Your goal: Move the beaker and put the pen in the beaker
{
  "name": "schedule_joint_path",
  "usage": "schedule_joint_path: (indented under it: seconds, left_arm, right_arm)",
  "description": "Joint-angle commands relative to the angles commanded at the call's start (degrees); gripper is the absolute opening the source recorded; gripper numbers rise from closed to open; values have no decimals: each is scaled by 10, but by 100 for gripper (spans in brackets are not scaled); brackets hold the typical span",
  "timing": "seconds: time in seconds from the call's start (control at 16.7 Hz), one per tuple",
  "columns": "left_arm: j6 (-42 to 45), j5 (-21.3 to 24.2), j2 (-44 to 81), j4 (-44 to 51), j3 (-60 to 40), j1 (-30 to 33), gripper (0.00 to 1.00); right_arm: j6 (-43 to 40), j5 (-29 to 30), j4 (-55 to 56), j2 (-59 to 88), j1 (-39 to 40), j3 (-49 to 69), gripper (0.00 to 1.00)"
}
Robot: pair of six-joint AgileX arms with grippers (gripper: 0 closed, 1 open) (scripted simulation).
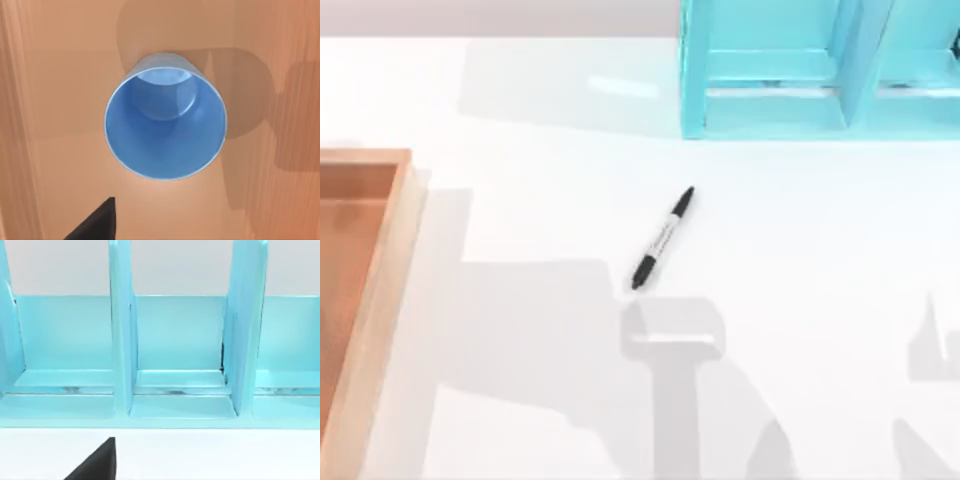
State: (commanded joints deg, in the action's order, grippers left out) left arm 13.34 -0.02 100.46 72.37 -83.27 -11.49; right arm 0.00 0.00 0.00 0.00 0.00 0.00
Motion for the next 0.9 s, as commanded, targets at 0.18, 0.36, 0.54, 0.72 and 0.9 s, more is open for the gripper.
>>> schedule_joint_path:
  seconds: [0.18,0.36,0.54,0.72,0.9]
  left_arm:
    - [1,0,2,3,-2,0,100]
    - [0,0,1,-1,1,2,100]
    - [0,0,14,-40,37,1,100]
    - [2,0,29,-124,90,0,100]
    - [3,0,46,-198,145,-2,100]
  right_arm:
    - [0,0,0,0,0,0,100]
    - [0,0,0,0,0,0,100]
    - [0,0,0,0,0,0,100]
    - [0,0,0,0,0,0,100]
    - [0,0,0,0,0,0,100]
